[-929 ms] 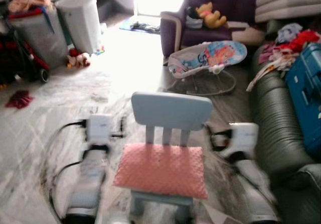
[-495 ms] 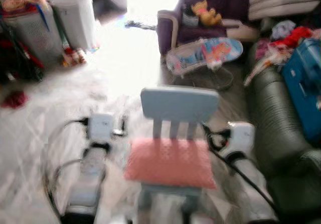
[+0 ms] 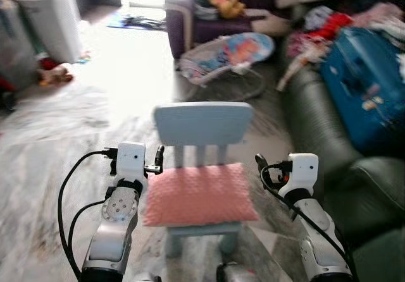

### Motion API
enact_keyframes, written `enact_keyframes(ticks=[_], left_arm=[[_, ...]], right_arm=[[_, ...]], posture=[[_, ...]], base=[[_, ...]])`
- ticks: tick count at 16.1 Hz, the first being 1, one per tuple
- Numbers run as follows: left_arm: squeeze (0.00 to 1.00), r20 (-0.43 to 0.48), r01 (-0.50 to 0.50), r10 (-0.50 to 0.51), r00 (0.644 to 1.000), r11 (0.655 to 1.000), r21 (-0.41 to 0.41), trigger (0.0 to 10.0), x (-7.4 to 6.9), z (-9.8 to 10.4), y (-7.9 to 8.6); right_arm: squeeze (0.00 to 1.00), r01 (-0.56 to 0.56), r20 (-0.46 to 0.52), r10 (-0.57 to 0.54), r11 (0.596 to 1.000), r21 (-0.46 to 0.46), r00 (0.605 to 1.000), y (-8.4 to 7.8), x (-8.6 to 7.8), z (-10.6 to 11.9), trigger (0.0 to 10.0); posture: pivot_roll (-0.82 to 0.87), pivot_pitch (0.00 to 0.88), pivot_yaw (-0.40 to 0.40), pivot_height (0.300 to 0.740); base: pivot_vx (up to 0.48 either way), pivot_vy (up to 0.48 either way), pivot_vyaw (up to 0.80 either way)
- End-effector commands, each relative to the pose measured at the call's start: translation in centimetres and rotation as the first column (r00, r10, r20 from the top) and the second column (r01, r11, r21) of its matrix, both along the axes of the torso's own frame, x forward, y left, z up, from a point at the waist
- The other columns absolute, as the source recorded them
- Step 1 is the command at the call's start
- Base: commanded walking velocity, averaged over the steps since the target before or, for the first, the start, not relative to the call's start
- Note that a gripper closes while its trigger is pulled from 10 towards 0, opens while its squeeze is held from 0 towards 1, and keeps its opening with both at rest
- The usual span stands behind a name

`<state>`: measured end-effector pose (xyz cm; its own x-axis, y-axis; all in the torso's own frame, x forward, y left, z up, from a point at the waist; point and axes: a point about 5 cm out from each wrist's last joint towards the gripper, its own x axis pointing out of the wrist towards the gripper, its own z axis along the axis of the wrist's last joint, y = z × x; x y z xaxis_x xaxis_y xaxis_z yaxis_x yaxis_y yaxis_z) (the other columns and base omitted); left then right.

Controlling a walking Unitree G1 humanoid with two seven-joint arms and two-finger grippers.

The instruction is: Move the pillow to the sofa

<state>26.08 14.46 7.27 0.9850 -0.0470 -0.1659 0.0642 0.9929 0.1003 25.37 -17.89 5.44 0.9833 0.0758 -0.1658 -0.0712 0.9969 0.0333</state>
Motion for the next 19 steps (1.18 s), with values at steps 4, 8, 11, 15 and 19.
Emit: enact_keyframes(ticks=[4, 8, 11, 15, 19], left_arm=[[0.0, 0.011, 0.008, -0.008, 1.0, 1.0, -0.001, 10.0, 0.1, 0.4, 0.0], [0.0, 0.01, -0.006, 0.006, 1.0, 1.0, 0.012, 10.0, -0.1, 0.3, 0.2], [0.0, 0.017, -0.052, 0.051, 0.999, 0.997, 0.049, 10.0, -0.7, 0.3, 1.5], [0.0, -0.013, -0.052, 0.053, 0.999, 0.997, 0.054, 10.0, -2.1, -0.2, 2.1], [0.0, -0.028, -0.053, 0.055, 0.998, 0.997, 0.063, 10.0, -2.6, -0.4, 2.4]], right_arm=[[0.0, 0.006, -0.001, -0.006, 1.0, 0.001, 1.0, -0.1, 0.0, 0.1, 10.0], [0.0, 0.003, 0.005, -0.003, 1.0, 0.0, 1.0, -0.1, -0.2, 0.0, 10.0], [0.0, -0.014, 0.004, 0.014, 1.0, 0.005, 1.0, 0.1, -0.6, 0.0, 10.0], [0.0, -0.017, -0.01, 0.017, 1.0, 0.004, 1.0, -0.1, -1.6, -0.3, 10.0], [0.0, -0.018, -0.019, 0.018, 1.0, 0.009, 1.0, 0.1, -2.1, -0.4, 10.0]], posture=[[-0.01, 0.0, -0.002, 0.74], [-0.01, 0.0, -0.001, 0.74], [-0.01, 0.0, -0.007, 0.74], [0.0, 0.0, -0.013, 0.735], [0.0, 0.0, -0.012, 0.695]], base=[[0.0, 0.0, -0.46], [0.0, 0.0, 0.0], [0.0, 0.0, 0.0], [0.0, 0.0, 0.0], [0.0, 0.0, 0.0]])
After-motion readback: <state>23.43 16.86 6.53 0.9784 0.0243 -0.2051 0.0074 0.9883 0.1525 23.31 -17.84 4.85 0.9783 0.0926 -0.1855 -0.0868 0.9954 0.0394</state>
